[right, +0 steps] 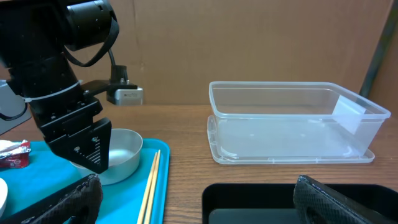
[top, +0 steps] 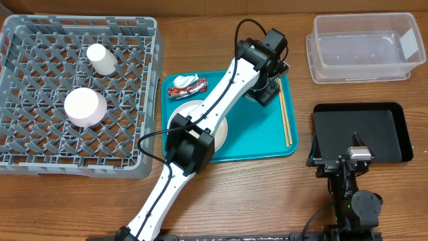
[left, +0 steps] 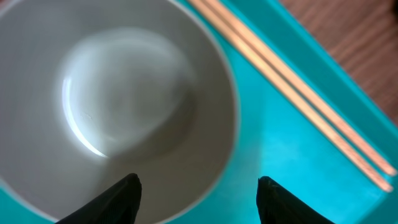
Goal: Sort waste into correct bins and load items into the dishwasher
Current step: 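Swing the left arm to the small white bowl and grasp its rim, then lift the small white bowl and carry it over the dish rack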
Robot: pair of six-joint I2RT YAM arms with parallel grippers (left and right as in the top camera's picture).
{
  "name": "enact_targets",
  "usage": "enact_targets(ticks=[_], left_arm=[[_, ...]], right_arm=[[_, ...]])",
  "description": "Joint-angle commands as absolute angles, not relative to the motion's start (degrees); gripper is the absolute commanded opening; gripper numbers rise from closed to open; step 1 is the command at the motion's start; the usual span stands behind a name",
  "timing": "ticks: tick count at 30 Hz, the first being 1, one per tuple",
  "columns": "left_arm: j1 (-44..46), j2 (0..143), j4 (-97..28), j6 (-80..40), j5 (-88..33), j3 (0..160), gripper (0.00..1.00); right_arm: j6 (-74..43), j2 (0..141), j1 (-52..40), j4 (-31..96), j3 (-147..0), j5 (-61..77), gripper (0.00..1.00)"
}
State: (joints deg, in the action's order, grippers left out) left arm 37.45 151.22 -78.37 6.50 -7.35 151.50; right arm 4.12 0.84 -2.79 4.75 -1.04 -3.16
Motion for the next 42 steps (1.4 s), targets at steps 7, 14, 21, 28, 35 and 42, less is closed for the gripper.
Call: enact_targets(ticks=[7,14,21,28,35,42], left_arm=[[38.06,151.39,-78.76,12.23,-10.26,151.57,0.64],[38.2,151.41,-74.63,12.23,-5.98,147.79,0.61],[38.54,151.41,-72.53,11.53,-5.93,144.57,0.57],[38.54,151.26,-71.22,6.98,-5.98,147.89,0.2],[38.15,151.26,-73.41,1.43,-5.96,154.21,0.04],[34.3,150.28,-80.03,-9.54,-5.98,171.0,0.04]], right_arm=[[4.34,0.16,-3.16,4.6,-0.47,-2.85,1.0],[4.34,0.16,-3.16,4.6,-0.47,-2.85,1.0],[4.34,0.16,-3.16,4.6,-0.47,-2.85,1.0],[4.34,0.16,-3.16,4.6,-0.47,-2.85,1.0],[4.34,0.16,-3.16,4.6,-0.47,-2.85,1.0],[4.34,0.16,-3.16,4.6,-0.47,-2.85,1.0]])
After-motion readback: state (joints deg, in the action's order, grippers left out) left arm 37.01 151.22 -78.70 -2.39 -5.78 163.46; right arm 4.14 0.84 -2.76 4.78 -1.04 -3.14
